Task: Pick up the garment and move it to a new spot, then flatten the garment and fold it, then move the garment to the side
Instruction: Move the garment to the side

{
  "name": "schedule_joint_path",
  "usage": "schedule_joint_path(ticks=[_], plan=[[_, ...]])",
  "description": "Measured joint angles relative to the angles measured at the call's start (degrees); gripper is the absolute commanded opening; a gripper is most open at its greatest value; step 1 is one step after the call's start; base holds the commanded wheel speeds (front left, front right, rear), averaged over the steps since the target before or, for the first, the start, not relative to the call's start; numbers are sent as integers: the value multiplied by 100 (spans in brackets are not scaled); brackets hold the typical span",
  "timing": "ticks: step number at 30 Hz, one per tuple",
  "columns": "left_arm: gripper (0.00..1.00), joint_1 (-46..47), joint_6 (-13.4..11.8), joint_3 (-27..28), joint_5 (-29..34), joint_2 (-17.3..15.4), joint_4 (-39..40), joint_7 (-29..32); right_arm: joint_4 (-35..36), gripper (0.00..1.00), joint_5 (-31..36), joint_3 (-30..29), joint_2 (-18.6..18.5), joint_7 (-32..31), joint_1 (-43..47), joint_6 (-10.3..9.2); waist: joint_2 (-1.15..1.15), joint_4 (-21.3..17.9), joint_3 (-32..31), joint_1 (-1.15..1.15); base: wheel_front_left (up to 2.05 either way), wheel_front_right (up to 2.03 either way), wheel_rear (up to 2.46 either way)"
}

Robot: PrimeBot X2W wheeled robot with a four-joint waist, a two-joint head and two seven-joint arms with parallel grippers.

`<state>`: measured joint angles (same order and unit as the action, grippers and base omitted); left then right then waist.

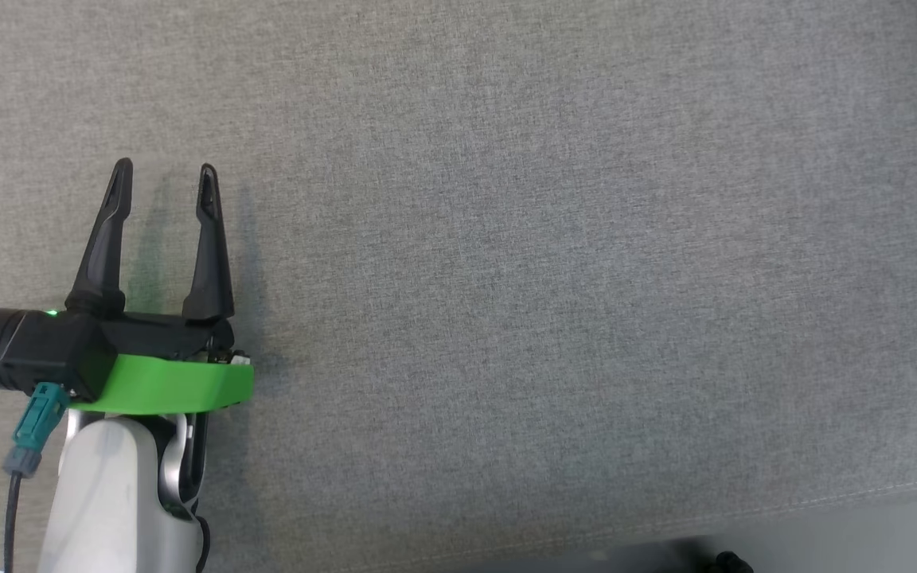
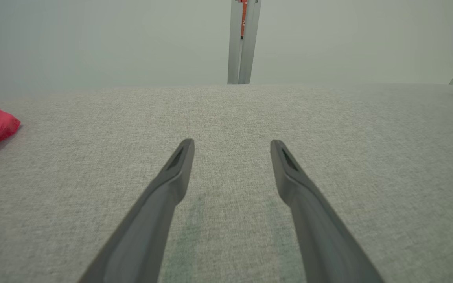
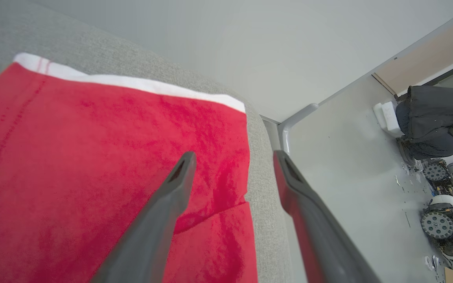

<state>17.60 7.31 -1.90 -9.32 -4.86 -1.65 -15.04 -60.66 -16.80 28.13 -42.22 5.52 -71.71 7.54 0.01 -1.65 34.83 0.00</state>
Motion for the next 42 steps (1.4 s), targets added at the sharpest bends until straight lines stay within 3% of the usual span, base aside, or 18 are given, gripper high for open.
schedule_joint_path(ticks=[3, 12, 28, 42], plan=[[100, -42, 0, 66, -13, 27, -96, 0, -20, 100, -14, -140, 155, 328, 35, -1, 0, 10, -125, 0, 0, 0, 0], [100, -475, -25, 346, -63, 113, -445, 0, 371, 100, -303, -459, 1120, 921, 748, 0, 0, 30, -774, 0, 0, 0, 0], [100, -1206, -98, 584, -67, 187, -806, -1, 2958, 100, 252, -1789, 2370, 954, 3557, -1, 0, 149, -2123, 0, 0, 0, 0], [100, -1534, -152, 593, -71, 196, -1003, -1, 4139, 100, 288, -2296, 3076, 954, 5546, -1, 0, 233, -2963, -1, 0, 0, 0]])
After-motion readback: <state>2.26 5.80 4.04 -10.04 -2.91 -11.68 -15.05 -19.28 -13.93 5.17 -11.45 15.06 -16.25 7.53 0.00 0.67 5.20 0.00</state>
